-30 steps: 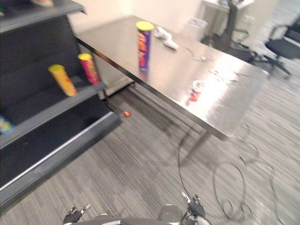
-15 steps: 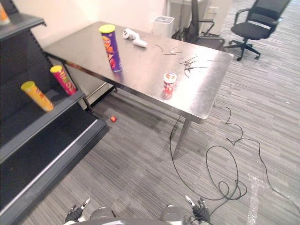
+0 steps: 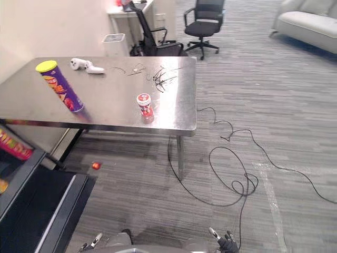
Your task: Put the gum and the chips on the shelf.
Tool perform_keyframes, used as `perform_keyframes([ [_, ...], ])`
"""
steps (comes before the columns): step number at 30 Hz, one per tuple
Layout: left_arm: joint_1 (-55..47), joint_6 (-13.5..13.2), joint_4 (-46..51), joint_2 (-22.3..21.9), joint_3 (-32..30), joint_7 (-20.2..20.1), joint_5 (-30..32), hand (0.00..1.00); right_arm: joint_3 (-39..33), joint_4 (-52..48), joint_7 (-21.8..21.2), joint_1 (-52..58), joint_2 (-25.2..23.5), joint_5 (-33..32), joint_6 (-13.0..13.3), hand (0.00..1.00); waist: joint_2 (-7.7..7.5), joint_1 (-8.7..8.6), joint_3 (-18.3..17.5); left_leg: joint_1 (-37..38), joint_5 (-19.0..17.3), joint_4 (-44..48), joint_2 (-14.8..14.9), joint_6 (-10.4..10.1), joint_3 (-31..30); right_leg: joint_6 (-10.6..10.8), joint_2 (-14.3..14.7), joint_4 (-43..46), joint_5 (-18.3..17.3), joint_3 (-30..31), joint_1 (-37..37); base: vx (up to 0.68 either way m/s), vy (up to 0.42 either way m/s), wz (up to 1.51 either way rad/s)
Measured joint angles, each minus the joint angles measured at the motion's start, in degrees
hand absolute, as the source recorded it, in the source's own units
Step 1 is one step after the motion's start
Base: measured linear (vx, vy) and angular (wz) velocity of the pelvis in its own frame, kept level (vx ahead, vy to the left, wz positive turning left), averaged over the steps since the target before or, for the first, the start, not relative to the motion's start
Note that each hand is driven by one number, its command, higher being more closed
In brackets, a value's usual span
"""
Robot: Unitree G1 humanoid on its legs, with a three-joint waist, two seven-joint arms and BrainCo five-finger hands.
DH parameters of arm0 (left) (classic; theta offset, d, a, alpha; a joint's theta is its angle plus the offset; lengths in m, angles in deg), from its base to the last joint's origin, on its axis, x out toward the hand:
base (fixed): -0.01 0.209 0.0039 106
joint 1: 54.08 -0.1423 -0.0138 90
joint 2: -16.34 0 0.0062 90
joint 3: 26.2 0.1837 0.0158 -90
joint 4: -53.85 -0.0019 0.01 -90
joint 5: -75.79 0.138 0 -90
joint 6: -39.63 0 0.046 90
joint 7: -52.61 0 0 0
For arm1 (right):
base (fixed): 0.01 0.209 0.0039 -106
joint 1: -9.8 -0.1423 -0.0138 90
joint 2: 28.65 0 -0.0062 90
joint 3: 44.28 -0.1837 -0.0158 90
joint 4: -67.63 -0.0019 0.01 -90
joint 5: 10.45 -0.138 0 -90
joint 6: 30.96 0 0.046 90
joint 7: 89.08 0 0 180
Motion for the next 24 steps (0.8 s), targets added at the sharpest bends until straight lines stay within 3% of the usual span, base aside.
perform_keyframes([
  [1, 0.1, 0.0, -0.8, 1.3, 0.5, -0.3, 0.1, 0.0, 0.0, 1.2, 0.2, -0.3, -1.0, 0.0, -0.3, 0.0, -1.58, -0.16, -0.6, 0.6, -1.5, -0.2, -2.1, -0.9, 1.5, 0.3, -2.3, -1.0, 0.3, 1.8, 0.1, 0.17, 0.514, -0.59],
  [2, -0.1, -0.1, -0.8, 2.2, 1.4, -0.4, 0.3, 0.0, 0.0, 1.5, 0.2, -0.2, -1.4, 0.0, -0.5, 0.0, -2.25, -0.15, -1.0, 0.6, -1.8, -0.2, -3.1, -0.5, 2.5, 0.5, -3.0, -1.3, 0.4, 2.2, -0.1, 0.1, 0.336, -0.36],
  [3, 0.0, -0.4, -0.7, 3.7, 2.4, -0.6, 1.2, 0.0, -0.1, 2.0, 0.4, -0.2, -2.5, 0.0, -0.7, 0.0, -4.05, -0.16, -1.5, 0.7, -2.1, -0.4, -4.6, 0.0, 3.4, 0.7, -3.4, -1.6, 0.6, 2.8, -0.2, 0.06, 0.198, -0.19],
  [5, 0.1, -0.4, -0.7, 4.9, 4.4, -0.6, 2.5, 0.0, -0.8, 2.8, 1.2, -0.3, -3.2, 0.0, -0.7, 0.0, -4.96, -0.05, -2.0, 1.6, -2.5, -1.0, -6.1, 0.6, 4.3, 0.6, -4.1, -2.5, 2.2, 2.7, -0.3, 0.04, 0.171, -0.27],
  [11, 0.8, 0.0, -2.0, 7.2, 10.3, -0.8, 3.0, 0.0, -2.2, 4.2, 3.8, -0.7, -3.9, 0.0, 0.8, 0.0, -5.99, -0.26, -2.7, 5.6, -0.7, -8.0, -8.4, 0.5, 7.2, 2.1, -6.3, -4.9, 4.2, 2.0, -1.2, 0.01, 0.051, -0.31],
  [14, 0.8, -0.1, -2.0, 6.9, 10.8, -0.9, 2.9, 0.0, -2.3, 4.4, 6.4, -0.8, -3.7, 0.1, 2.7, 0.0, -5.39, 0.15, -2.7, 6.1, 0.3, -11.1, -7.7, 0.0, 6.3, 0.8, -5.1, -5.4, 6.9, -2.0, -2.6, 0.02, -0.05, -0.24],
  [15, 0.4, -0.1, -2.0, 6.6, 11.0, -0.8, 2.9, 0.0, -2.2, 4.2, 7.4, -1.7, -3.6, 0.2, 4.0, 0.0, -4.88, 0.28, -2.6, 6.6, 0.3, -11.8, -6.8, 0.0, 6.0, -0.7, -4.1, -6.0, 8.5, -4.6, -3.0, 0.03, -0.064, -0.53],
  [18, 0.9, -0.1, -2.4, 7.3, 12.4, -0.8, 2.3, 0.0, -1.6, 4.1, 8.6, -2.9, -4.2, 2.4, 6.6, 0.0, -5.45, 0.18, -2.5, 6.7, 0.5, -12.4, -6.3, 0.2, 7.2, -1.0, -3.5, -7.6, 9.7, -6.4, -3.0, 0.01, -0.029, -0.3],
  [24, 1.1, 0.0, -2.2, 8.2, 12.7, -0.4, 0.5, 0.0, 0.1, 4.1, 9.0, -1.9, -4.4, 0.8, 6.1, 0.0, -7.16, 0.55, -1.7, 8.9, 2.0, -15.8, -6.5, 0.5, 6.9, -0.9, -3.4, -9.2, 9.8, -8.5, -1.0, 0.03, 0.0, 0.05],
])
